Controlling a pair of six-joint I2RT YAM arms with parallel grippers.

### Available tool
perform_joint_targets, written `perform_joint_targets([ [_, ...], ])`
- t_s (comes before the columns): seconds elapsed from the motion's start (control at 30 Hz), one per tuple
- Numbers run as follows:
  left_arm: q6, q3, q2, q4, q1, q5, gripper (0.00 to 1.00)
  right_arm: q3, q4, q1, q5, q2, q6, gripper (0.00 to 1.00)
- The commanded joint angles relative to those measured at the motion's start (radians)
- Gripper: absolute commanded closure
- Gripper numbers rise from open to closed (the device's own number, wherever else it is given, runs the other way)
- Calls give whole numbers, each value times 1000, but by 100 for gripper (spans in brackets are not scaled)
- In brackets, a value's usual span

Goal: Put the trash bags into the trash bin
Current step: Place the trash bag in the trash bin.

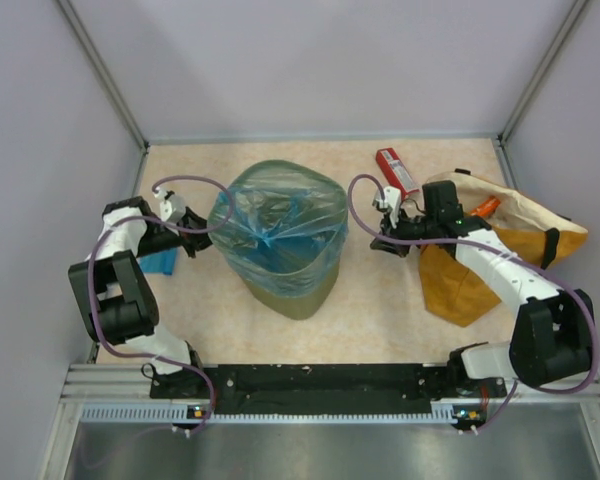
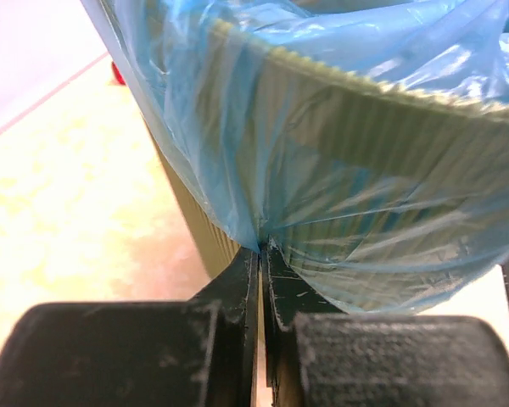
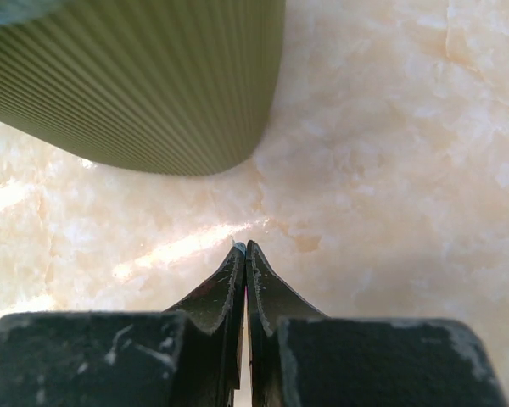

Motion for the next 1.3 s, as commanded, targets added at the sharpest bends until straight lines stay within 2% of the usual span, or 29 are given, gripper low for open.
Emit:
perform_joint_targets([
  [0.0, 149, -20, 35, -34, 19, -166, 100, 50, -38, -13, -43, -38, -21, 100],
  [0.2, 142, -46, -16, -34, 19, -142, 100, 46, -35, -7, -128, -76, 77, 100],
  [0.23, 140, -48, -25, -34, 19, -136, 100, 46, -33, -4, -135, -91, 93, 96],
  [0.3, 135, -58, -45, -34, 18, -123, 100, 44, -35, 16, -145, -117, 116, 82],
  [0.4, 134, -75, -80, -34, 7, -107, 100, 47, -32, 47, -176, -156, 159, 52],
  [0.43, 132, -81, -89, -34, 1, -103, 96, 52, -28, 54, -182, -162, 174, 42],
  [0.5, 126, -92, -109, -34, -7, -94, 79, 53, -30, 70, -191, -173, 193, 27],
  [0.53, 125, -97, -117, -34, -11, -94, 74, 53, -25, 76, -205, -177, 205, 22],
  [0.57, 120, -100, -126, -34, -14, -94, 64, 53, -21, 79, -214, -174, 219, 20],
  [0.6, 117, -103, -135, -36, -16, -96, 59, 53, -16, 85, -224, -167, 237, 18],
  [0.7, 109, -114, -163, -34, -17, -88, 53, 55, -4, 88, -262, -122, 277, 13],
  [0.93, 105, -170, -227, -36, -24, -74, 50, 23, 166, 110, -360, -9, 418, 2],
  [1.17, 106, -209, -269, -36, -28, -67, 50, 41, 295, 139, -441, 50, 534, 2],
  [1.27, 112, -224, -281, -34, -28, -70, 51, 46, 321, 142, -458, 58, 556, 7],
])
